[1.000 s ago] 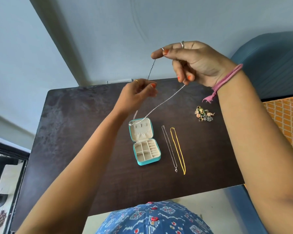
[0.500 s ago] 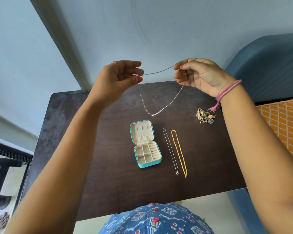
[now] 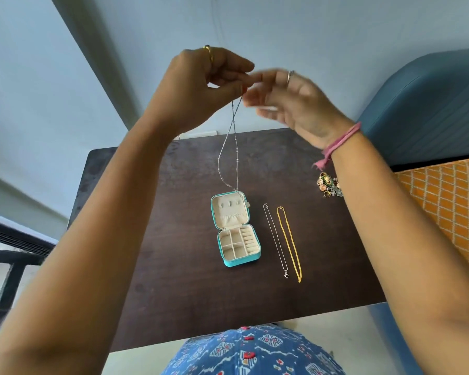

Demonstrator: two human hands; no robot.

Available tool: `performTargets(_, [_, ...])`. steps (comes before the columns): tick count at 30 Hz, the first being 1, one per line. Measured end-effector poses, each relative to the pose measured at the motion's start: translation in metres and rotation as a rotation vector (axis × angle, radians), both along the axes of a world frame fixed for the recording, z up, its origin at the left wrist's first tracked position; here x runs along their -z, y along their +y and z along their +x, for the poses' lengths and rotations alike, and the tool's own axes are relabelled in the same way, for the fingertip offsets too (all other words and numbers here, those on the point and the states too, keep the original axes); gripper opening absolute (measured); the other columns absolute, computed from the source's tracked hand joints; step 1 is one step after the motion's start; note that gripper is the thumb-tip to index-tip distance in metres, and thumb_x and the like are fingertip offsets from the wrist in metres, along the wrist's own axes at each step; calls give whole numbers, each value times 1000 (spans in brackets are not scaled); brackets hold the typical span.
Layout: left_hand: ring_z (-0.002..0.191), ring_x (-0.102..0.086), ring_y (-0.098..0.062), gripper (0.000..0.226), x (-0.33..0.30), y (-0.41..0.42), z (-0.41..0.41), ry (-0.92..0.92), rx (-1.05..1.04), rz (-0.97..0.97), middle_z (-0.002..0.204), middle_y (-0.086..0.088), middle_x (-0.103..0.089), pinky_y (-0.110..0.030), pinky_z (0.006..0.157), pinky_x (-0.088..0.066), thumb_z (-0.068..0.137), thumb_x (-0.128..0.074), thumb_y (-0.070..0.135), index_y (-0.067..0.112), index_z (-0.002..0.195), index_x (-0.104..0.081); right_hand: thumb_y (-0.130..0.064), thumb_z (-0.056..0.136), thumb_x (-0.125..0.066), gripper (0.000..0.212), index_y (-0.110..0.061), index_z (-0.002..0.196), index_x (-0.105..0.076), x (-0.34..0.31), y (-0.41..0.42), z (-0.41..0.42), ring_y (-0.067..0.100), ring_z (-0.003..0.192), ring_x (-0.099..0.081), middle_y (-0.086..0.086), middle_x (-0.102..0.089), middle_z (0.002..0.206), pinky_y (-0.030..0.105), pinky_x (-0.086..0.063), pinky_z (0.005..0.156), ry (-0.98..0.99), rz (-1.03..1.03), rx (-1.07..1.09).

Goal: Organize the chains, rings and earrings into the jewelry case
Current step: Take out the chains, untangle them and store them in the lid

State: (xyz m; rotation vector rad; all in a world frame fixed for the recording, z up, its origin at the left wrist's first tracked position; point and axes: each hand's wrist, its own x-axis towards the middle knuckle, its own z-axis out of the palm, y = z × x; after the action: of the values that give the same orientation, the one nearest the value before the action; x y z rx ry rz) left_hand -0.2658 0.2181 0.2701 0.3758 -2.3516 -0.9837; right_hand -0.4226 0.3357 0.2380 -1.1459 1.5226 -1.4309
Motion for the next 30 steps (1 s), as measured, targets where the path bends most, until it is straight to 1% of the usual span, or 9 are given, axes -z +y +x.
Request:
performTargets(2, [87, -67, 2, 26, 0, 1, 0, -14, 30, -31, 103, 8, -71, -17, 87, -50, 86, -68, 16, 14, 111, -67, -6, 89, -55, 29, -22, 112, -59, -16, -1, 5, 11, 107, -60, -5, -67, 106, 37, -44, 101, 19, -111, -58])
performTargets(5, [83, -66, -2, 28, 0, 2, 0, 2, 19, -58, 105, 7, -69, -21, 85, -53, 84, -70, 16, 19, 112, -65, -7, 83, -65, 40, -15, 121, -55, -26, -6, 12, 20, 116, -56, 10, -62, 117, 41, -51, 96, 308, -144, -61])
performTargets(8, [79, -68, -3, 33, 2, 1, 4, 34, -23, -36, 102, 9, -63, -25, 82, -57, 84, -69, 10, 20, 114, -59, -15, 81, -74, 49, -6, 125, -55, -27, -10, 11, 16, 108, -63, 9, -66, 114, 38, -54, 92, 406, -116, -18])
performTargets(12, [79, -72, -16, 47, 3, -1, 7, 40, -9, 39, 108, -2, -58, -30, 79, -59, 85, -70, 12, 16, 127, -49, -12, 78, -77, 43, -9, 118, -63, -24, -8, 8, 15, 90, -71, 6, -70, 103, 34, -56, 89, 452, -66, -20])
performTargets(18, [87, -69, -32, 44, 11, -5, 1, 31, 98, 159, 94, 5, -55, -44, 85, -57, 89, -60, 4, 17, 128, -44, -18, 79, -76, 25, -13, 103, -72, -27, -5, 7, 11, 82, -71, 1, -73, 89, 26, -56, 81, 601, -109, 11])
performTargets(21, [87, -66, -25, 44, 18, -5, -2, 87, 161, 407, 96, 2, -54, -43, 88, -56, 91, -57, 8, 14, 132, -42, -25, 84, -72, 20, -11, 98, -74, -30, -4, 6, 8, 74, -69, -3, -71, 79, 19, -54, 74, 694, -120, 40])
performTargets(23, [83, -62, -16, 45, 23, -3, -5, 110, 204, 548, 95, 1, -54, -43, 88, -55, 88, -56, 6, 16, 130, -43, -25, 86, -69, 19, -10, 96, -74, -32, -2, 3, 8, 71, -69, -1, -71, 78, 21, -55, 76, 723, -137, 68])
performTargets(27, [74, -60, -10, 32, 45, 9, -21, 43, 179, 569, 86, 5, -56, -35, 83, -55, 85, -56, 8, 18, 116, -54, -22, 88, -65, 15, -10, 97, -69, -41, 8, -5, 9, 72, -70, -8, -67, 81, 28, -58, 76, 689, -211, 143])
performTargets(30, [74, -62, -6, 14, 70, 18, -37, -4, 96, 585, 78, 9, -62, -27, 79, -52, 91, -54, 13, 21, 102, -60, -24, 90, -64, 23, -5, 103, -67, -53, 16, -13, 9, 75, -69, -4, -66, 88, 25, -57, 74, 697, -272, 188])
